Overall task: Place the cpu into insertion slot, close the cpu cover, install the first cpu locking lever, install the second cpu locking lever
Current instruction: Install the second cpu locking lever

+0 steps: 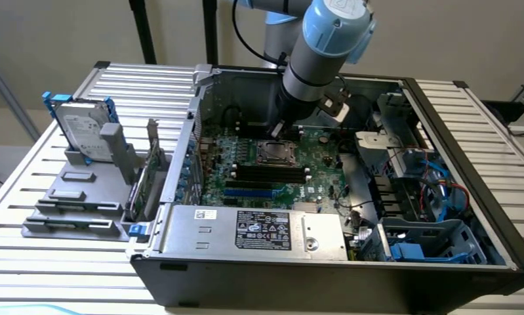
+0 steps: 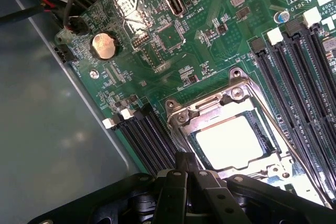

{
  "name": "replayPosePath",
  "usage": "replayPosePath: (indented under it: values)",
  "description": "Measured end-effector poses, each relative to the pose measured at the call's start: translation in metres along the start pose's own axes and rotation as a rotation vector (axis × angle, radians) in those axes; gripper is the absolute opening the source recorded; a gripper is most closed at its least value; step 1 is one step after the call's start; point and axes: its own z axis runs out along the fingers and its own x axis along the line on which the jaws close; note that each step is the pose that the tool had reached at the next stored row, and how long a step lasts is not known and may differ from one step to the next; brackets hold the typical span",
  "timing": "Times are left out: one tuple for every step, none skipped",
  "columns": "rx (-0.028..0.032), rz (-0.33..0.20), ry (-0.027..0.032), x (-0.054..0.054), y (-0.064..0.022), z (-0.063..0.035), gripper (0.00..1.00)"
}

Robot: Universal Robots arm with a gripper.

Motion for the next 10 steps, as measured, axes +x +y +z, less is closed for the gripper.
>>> replayPosePath:
  values:
    - [0.0000,0.000,0.0000,0.0000,0.0000,0.0000,0.11]
    - [0.0000,0.000,-0.0001,0.0000,0.0000,0.0000,0.11]
    - [0.0000,0.000,0.0000,0.0000,0.0000,0.0000,0.11]
    - [0.0000,0.000,0.0000,0.0000,0.0000,0.0000,0.11]
    - [0.0000,0.000,0.0000,0.0000,0.0000,0.0000,0.11]
    - [0.0000,0.000,0.0000,0.0000,0.0000,0.0000,0.11]
    - [0.0000,0.000,-0.0001,0.0000,0.0000,0.0000,0.11]
    - [-0.0001,0.000,-0.0002,-0.0002,0.0001,-0.0002,0.11]
    - [0.0002,0.000,0.0001,-0.0006,0.0002,-0.0003,0.11]
    - [0.0003,0.000,0.0002,-0.0006,0.0001,-0.0003,0.11]
